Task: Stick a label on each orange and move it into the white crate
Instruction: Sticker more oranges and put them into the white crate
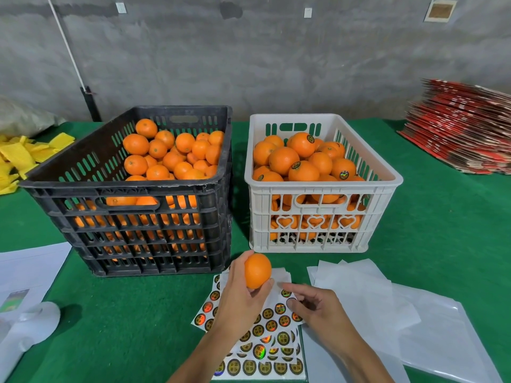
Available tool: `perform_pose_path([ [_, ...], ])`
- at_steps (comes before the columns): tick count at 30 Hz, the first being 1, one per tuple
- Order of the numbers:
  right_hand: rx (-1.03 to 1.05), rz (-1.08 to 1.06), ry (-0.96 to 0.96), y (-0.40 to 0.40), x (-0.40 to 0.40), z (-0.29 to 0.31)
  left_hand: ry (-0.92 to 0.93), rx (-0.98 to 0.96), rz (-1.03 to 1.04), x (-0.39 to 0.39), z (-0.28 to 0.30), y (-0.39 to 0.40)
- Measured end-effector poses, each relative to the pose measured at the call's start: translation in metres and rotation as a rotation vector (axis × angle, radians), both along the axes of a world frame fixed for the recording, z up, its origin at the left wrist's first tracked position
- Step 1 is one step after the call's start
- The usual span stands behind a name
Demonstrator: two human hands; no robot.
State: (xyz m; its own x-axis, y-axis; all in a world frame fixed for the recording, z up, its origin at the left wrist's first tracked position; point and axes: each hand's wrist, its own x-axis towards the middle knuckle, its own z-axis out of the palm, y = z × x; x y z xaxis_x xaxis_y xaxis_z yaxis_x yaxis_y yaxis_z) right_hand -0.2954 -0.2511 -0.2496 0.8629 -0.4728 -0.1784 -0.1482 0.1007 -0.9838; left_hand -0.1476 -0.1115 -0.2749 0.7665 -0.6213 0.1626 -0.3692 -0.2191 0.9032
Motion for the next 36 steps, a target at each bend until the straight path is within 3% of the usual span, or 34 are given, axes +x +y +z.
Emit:
perform_pose_path([
  [18,0.066,-0.088,-0.047,0.005,0.002,0.01,0.026,0.009,-0.014,0.0,0.002,0.0],
  [23,0.09,-0.309,-0.03,-0.004,0.016,0.007,0.037,0.015,-0.023,-0.001,0.004,0.0],
  [25,-0.046,-0.407,-0.016,-0.009,0.025,0.011,0.057,0.001,-0.019,-0.001,0.009,-0.001],
  [31,-0.572,-0.426,-0.18,0.007,0.054,0.047,0.071,-0.086,-0.037,-0.001,0.038,-0.009],
  [36,-0.634,-0.292,-0.245,0.008,0.049,0.069,-0.008,-0.171,-0.061,0.005,0.072,-0.01],
])
